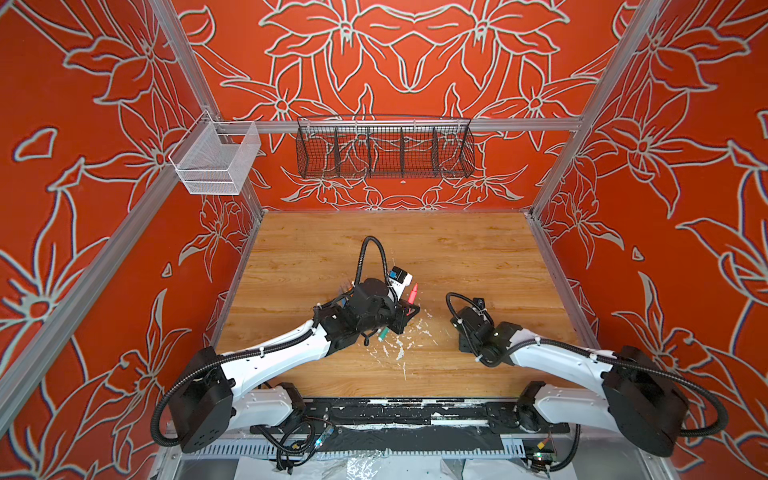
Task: Insert the pens into the pen caps
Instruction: 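Lift the cap and carry it with the right gripper toward the pink marker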
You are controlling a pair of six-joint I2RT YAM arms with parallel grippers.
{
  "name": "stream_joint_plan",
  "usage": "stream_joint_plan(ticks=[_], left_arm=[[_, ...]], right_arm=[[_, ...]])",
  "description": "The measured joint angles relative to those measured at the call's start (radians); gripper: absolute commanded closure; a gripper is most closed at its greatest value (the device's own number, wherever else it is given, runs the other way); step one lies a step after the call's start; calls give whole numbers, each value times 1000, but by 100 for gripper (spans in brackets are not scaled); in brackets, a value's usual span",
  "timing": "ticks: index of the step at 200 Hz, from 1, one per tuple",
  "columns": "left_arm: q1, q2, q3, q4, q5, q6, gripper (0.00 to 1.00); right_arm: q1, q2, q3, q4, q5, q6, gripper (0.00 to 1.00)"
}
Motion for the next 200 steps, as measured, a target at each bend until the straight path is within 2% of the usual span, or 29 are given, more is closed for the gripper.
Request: stream_joint_plan(ticks=[42,71,125,152,200], left_arm=[[0,0,0,0,3,0,100],[0,0,0,0,14,0,100],[0,0,0,9,42,0,100],[0,0,-1,22,60,-1,100],[0,-18,-28,52,85,-1,100]], right_arm=[[0,-34,0,-1,-3,2,93],[8,-112,16,1,-10,-6,94],[61,-274,180,54,-13,-48,98],[85,-294,237,146,-37,-70,98],[90,-359,215,389,-127,-62,100]])
